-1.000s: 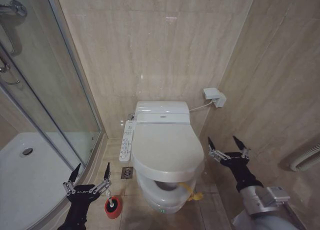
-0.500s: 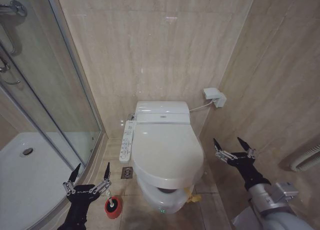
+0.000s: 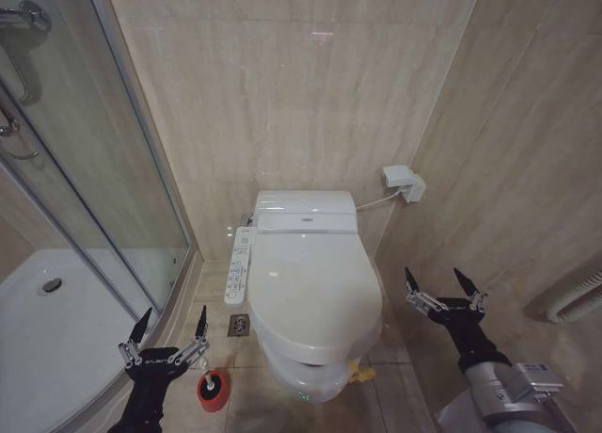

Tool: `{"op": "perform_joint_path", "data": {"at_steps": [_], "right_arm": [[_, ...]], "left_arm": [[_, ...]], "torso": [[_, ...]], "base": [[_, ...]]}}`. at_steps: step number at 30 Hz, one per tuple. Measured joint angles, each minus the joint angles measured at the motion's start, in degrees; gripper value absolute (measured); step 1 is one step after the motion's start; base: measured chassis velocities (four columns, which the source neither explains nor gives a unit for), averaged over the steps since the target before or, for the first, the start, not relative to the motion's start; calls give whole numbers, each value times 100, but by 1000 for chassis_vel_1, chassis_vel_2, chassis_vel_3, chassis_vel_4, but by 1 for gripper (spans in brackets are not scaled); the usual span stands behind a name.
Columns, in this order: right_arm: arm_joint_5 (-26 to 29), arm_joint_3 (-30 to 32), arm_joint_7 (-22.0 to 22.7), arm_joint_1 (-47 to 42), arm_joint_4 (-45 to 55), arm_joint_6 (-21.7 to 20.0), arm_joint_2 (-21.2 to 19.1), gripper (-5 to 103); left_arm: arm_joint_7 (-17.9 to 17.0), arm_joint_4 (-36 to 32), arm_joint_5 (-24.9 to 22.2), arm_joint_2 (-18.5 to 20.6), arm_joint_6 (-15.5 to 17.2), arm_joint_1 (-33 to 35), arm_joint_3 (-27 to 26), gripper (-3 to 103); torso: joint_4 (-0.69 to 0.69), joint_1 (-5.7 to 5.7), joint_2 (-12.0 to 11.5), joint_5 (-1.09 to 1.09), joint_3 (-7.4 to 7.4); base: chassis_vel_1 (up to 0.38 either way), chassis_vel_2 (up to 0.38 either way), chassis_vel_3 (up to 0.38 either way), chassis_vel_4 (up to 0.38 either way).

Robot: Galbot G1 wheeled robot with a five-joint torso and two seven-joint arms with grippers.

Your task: Open the toilet lid, clean the toilet bowl with a toilet brush, close the toilet lid, and flush.

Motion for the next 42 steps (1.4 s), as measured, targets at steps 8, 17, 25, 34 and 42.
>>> {"op": "perform_joint_path", "data": {"at_steps": [8,17,25,34,42], "right_arm": [[-14,-3,-9,-2,1,-56,-8,100],[-14,-2,-14,-1,2,-61,-11,100],[-14,-1,-17,0,3,-65,-13,100],[-13,-1,-18,1,3,-66,-15,100],[-12,-1,-18,1,3,-66,-15,100]], "left_arm": [[0,0,0,0,0,0,0,100],[0,0,0,0,0,0,0,100],[0,0,0,0,0,0,0,100],[0,0,0,0,0,0,0,100],[0,0,0,0,0,0,0,100]], "torso": [[0,0,0,0,0],[0,0,0,1,0],[0,0,0,1,0],[0,0,0,1,0],[0,0,0,1,0]], "base": [[0,0,0,0],[0,0,0,0],[0,0,0,0],[0,0,0,0],[0,0,0,0]]}}
